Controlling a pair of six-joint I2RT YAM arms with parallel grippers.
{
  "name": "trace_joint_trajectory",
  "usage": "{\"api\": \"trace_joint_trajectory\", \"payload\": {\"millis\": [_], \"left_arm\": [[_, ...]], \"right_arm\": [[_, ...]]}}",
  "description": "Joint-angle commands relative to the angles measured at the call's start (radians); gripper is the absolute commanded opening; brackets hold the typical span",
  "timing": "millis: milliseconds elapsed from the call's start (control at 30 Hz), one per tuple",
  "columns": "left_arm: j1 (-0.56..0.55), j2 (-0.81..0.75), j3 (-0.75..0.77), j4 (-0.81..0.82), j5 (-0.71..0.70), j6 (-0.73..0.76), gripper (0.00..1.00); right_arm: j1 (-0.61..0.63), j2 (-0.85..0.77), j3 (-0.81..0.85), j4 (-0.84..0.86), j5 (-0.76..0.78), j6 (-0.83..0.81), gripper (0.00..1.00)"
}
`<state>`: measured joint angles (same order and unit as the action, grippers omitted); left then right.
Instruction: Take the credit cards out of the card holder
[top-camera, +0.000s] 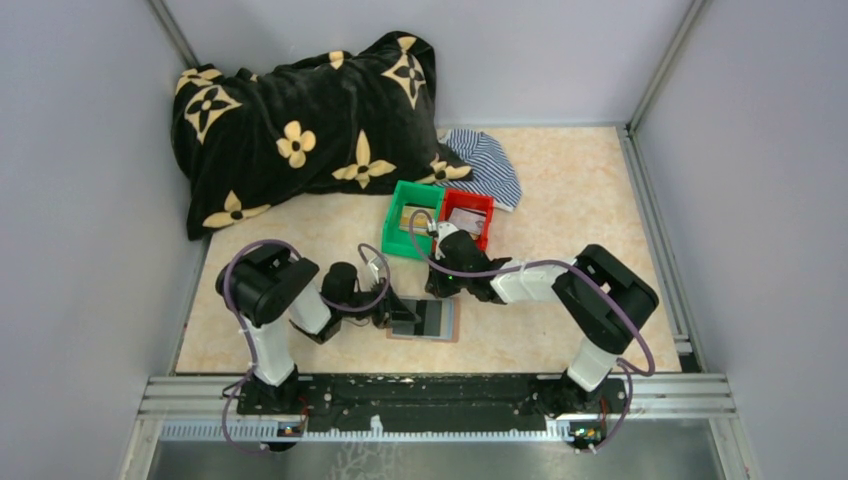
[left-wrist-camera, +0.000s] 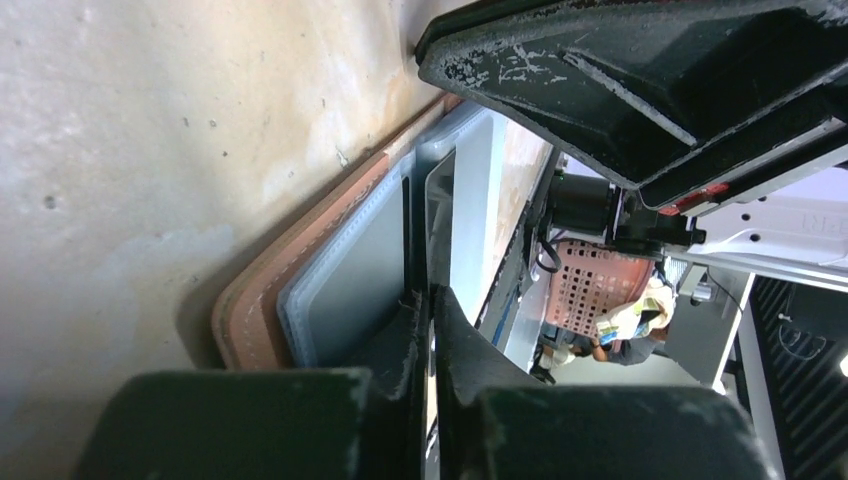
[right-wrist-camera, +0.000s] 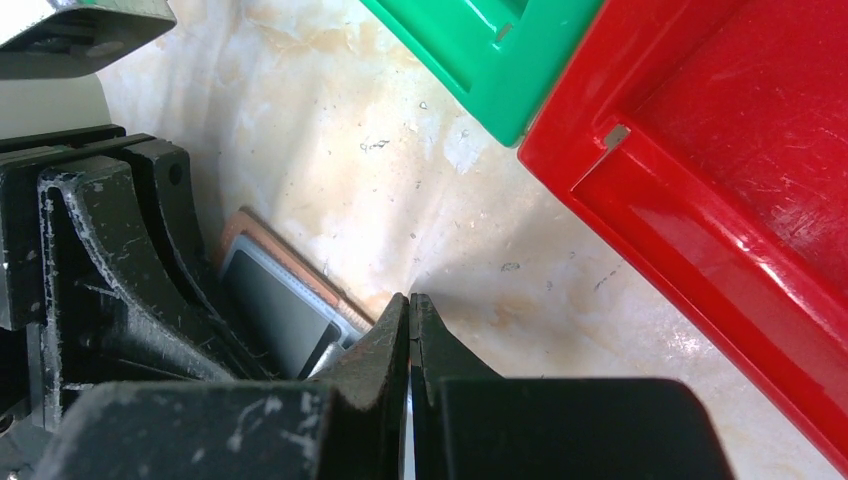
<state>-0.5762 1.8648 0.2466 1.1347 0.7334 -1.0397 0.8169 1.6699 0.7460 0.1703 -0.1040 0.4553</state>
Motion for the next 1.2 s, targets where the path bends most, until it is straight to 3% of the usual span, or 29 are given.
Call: {"api": "trace_joint_trajectory", "payload": {"millis": [0,200,567,1167], "left_arm": [[-0.007,0.029,-0.021,0.045,-0.004,-0.004,0.00],[-0.007,0.025,-0.021,0.033,-0.007,0.008,0.00],[-0.007,0.048,0.002,0.024,-0.003,0.014,0.00],[-0.007,0.013,0.010,-0.040,-0.005,0.047,0.00]], "right_arm": [[0.004,-0.009,-0.031,-0.055,0.001,-0.003,0.00],[0.004,-0.081,-0.034,-0.066,0.010,-0.009,0.00],[0.014,-0.364,-0.157,-0.134,0.100,0.010,0.00],[0.079,-0.265,-0.254,-0.033,0.055,0.079,0.00]]}}
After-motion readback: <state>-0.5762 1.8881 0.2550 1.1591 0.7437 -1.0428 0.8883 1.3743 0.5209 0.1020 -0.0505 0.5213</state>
